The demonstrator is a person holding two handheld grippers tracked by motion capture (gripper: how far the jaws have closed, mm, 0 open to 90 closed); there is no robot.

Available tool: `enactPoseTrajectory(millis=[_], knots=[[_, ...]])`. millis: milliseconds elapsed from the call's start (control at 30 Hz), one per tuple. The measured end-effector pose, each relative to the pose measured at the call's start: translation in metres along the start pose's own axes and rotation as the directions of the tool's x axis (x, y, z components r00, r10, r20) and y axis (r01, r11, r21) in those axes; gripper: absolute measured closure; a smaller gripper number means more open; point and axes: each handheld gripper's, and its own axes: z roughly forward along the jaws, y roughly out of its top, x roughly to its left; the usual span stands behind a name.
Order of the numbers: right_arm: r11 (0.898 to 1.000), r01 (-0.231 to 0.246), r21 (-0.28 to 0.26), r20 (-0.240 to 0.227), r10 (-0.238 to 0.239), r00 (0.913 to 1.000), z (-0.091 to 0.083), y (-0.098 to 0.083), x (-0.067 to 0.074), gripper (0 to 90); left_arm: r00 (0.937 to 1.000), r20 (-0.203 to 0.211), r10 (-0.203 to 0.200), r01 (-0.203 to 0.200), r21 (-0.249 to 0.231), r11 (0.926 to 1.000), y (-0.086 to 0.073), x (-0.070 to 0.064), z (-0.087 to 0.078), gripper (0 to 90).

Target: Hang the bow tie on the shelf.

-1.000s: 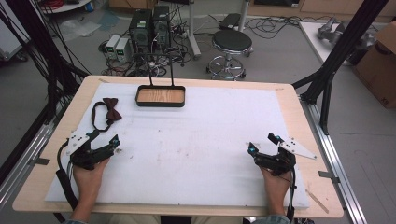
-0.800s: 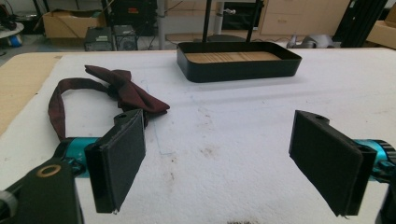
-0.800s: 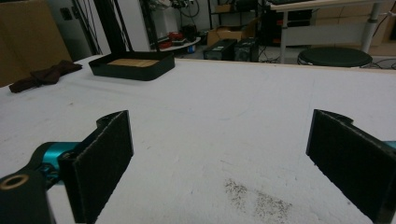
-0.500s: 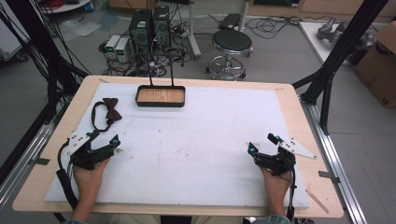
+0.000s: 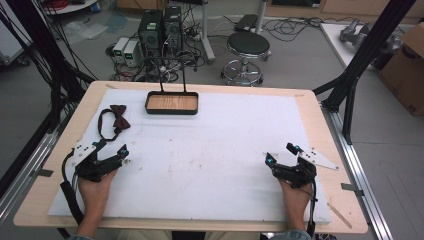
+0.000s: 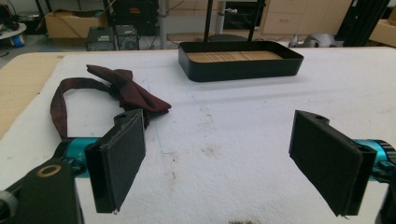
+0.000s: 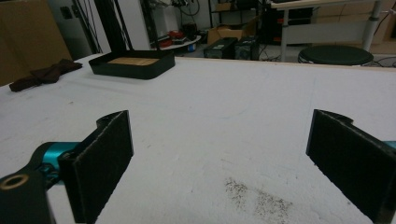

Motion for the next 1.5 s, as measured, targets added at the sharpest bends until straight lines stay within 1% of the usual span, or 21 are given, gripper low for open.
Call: enactPoseTrajectory(millis=[200,267,333,367,467,500,533,633,667,700,733,833,967,1067,1167,1233,1267,1300,1333,1400,1500], knots=[[1.0,0.005,-0.001,0.0,-0.005,1.0,0.0,0.0,0.0,6.3,1.0,-0.006,-0.003,0.003,-0.006,1.0,0.001,0.0,-0.001,19.3],[1.0,0.003,0.001,0.001,-0.003,1.0,0.0,0.0,0.0,6.3,0.9999,-0.011,-0.006,0.006,-0.024,0.9997,0.002,0.0,-0.001,19.7],[1.0,0.003,0.001,0.001,-0.003,1.0,0.0,0.0,0.0,6.3,0.9992,-0.033,-0.02,0.019,-0.036,0.9992,0.006,0.001,-0.002,22.5],[1.0,0.006,0.001,0.001,-0.006,1.0,0.0,0.0,-0.001,6.3,0.9988,-0.033,-0.035,0.033,-0.043,0.9985,0.009,0.001,-0.003,23.0],[1.0,0.007,0.002,-0.001,-0.007,1.0,0.001,0.0,0.0,6.3,0.9985,-0.025,-0.049,0.047,-0.043,0.998,0.016,0.003,0.0,23.0],[1.0,0.007,0.002,0.0,-0.007,1.0,0.001,0.0,0.0,6.3,0.998,-0.045,-0.045,0.043,-0.039,0.9983,0.023,0.005,0.005,22.7],[1.0,0.006,0.001,0.001,-0.006,1.0,0.001,0.0,0.0,6.3,0.998,-0.045,-0.045,0.043,-0.039,0.9983,0.023,0.005,0.005,22.8],[1.0,0.003,0.002,-0.001,-0.003,1.0,0.001,0.0,-0.001,6.3,0.9957,-0.075,-0.055,0.054,-0.019,0.9984,0.037,0.011,0.024,23.9],[1.0,0.003,0.002,-0.001,-0.003,1.0,0.001,0.0,-0.001,6.3,0.9957,-0.075,-0.055,0.054,-0.019,0.9984,0.037,0.011,0.024,23.9],[1.0,0.004,0.002,-0.002,-0.004,1.0,0.001,0.0,0.0,6.3,0.9945,-0.082,-0.066,0.065,-0.013,0.9978,0.042,0.015,0.034,24.0],[1.0,0.004,0.001,-0.003,-0.004,1.0,0.001,0.0,-0.001,6.3,0.9939,-0.087,-0.067,0.067,-0.011,0.9977,0.044,0.018,0.039,24.4],[1.0,0.003,0.0,-0.006,-0.003,1.0,0.001,0.0,-0.001,6.3,0.9933,-0.098,-0.062,0.062,-0.002,0.9981,0.047,0.024,0.053,27.6],[1.0,0.003,0.001,-0.009,-0.003,1.0,0.001,0.0,-0.001,6.3,0.9898,-0.128,-0.064,0.064,0.001,0.9979,0.049,0.032,0.069,29.7],[1.0,0.003,0.001,-0.011,-0.003,0.9999,0.001,0.0,-0.001,6.3,0.986,-0.148,-0.078,0.081,0.015,0.9966,0.051,0.038,0.079,29.5],[1.0,0.003,0.002,-0.01,-0.003,0.9999,0.001,0.0,-0.001,6.3,0.9816,-0.176,-0.073,0.079,0.025,0.9966,0.054,0.044,0.088,29.6],[1.0,0.002,0.003,-0.01,-0.002,1.0,0.001,0.0,-0.001,6.3,0.9789,-0.187,-0.081,0.091,0.043,0.9949,0.055,0.047,0.093,30.1],[1.0,0.003,0.002,-0.01,-0.003,0.9999,0.001,0.0,-0.001,6.3,0.9789,-0.187,-0.081,0.091,0.043,0.9949,0.055,0.047,0.093,30.4],[1.0,0.004,0.001,-0.01,-0.004,0.9999,0.001,0.0,-0.001,6.3,0.9757,-0.195,-0.1,0.11,0.043,0.993,0.054,0.051,0.1,31.0],[1.0,0.003,0.001,-0.011,-0.003,0.9999,0.001,0.0,-0.001,6.3,0.9757,-0.195,-0.1,0.11,0.043,0.993,0.054,0.051,0.1,31.6],[1.0,0.0,0.002,-0.009,0.0,1.0,0.001,0.0,-0.001,6.3,0.9742,-0.215,-0.069,0.088,0.08,0.9929,0.053,0.053,0.109,32.5],[1.0,0.001,0.001,-0.009,-0.001,1.0,0.001,0.0,-0.001,6.3,0.9717,-0.231,-0.048,0.076,0.117,0.9902,0.048,0.053,0.116,38.3]])
